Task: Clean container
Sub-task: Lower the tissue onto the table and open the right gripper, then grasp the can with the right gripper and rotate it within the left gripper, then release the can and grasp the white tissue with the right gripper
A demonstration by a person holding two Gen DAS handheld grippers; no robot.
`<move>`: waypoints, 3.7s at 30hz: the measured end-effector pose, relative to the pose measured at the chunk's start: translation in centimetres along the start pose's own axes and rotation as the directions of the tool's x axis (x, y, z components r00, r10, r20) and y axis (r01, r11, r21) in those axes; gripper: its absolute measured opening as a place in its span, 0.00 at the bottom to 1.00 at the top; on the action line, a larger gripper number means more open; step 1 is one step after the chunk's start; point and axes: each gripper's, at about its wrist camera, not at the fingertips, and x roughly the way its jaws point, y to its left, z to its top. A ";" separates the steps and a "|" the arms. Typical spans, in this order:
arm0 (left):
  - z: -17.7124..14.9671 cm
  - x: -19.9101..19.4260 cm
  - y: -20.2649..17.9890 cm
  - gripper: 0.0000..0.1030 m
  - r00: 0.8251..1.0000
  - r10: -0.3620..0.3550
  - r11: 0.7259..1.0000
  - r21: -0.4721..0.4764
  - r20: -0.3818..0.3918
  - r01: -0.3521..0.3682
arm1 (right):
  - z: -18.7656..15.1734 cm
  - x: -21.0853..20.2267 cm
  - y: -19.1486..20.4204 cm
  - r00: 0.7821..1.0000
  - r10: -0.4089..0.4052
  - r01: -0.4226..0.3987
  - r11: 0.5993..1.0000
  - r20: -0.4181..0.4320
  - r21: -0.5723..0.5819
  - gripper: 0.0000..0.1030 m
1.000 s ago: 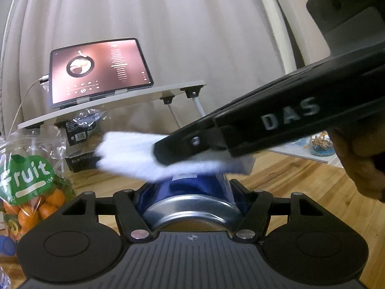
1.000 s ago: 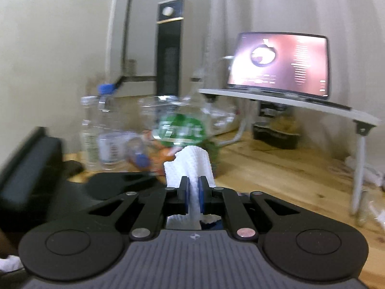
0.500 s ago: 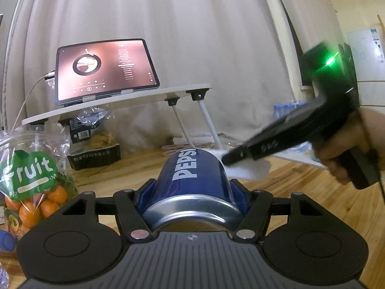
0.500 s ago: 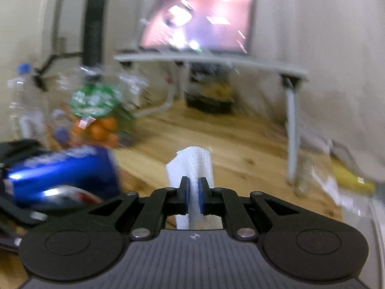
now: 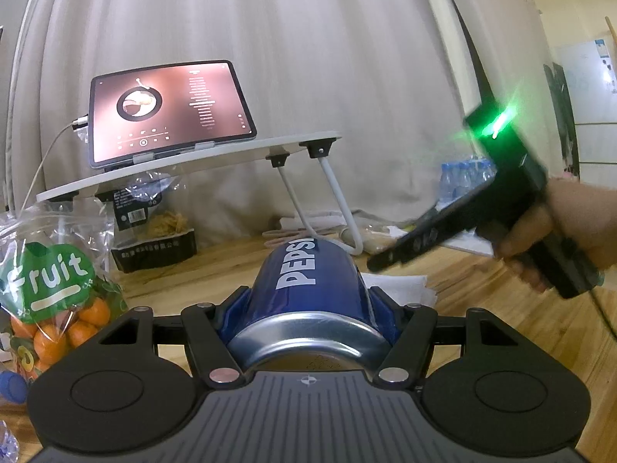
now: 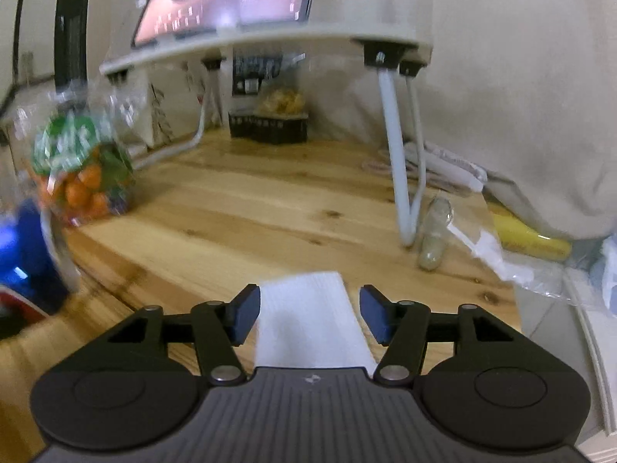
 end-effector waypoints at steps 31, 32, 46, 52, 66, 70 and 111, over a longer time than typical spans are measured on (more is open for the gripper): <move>1.5 -3.4 0.7 0.66 0.977 -0.125 0.959 -0.231 0.171 0.163 | -7.3 -3.1 1.6 0.676 0.572 -0.689 0.266 0.465 0.674 0.67; 1.5 -3.4 0.9 0.66 0.975 -0.135 0.950 -0.257 0.176 0.178 | -7.3 -3.1 1.6 0.667 0.570 -0.700 0.258 0.480 0.666 0.67; 0.2 -4.1 -3.7 0.65 0.979 -0.043 0.967 0.254 0.201 -0.010 | -8.0 -3.3 0.9 0.674 0.557 -0.693 0.248 0.486 0.677 0.72; -1.6 -4.4 -6.2 0.65 0.970 -0.014 0.875 0.472 0.245 -0.106 | -8.3 -3.2 1.7 0.675 0.578 -0.685 0.257 0.459 0.682 0.70; 0.9 -4.3 -0.2 0.65 0.954 -0.208 0.960 -0.144 0.216 0.242 | -9.4 -3.0 1.4 0.569 0.563 -0.788 0.165 0.599 0.593 0.67; 0.6 -4.5 -1.5 0.65 0.970 -0.144 0.989 -0.006 0.197 0.148 | -9.2 -3.1 1.0 0.598 0.563 -0.764 0.187 0.570 0.618 0.74; 0.0 1.2 1.7 0.65 0.998 -0.029 0.997 -0.078 -0.051 0.025 | -1.3 0.4 -0.6 0.999 -0.023 0.025 0.998 -0.028 0.054 0.37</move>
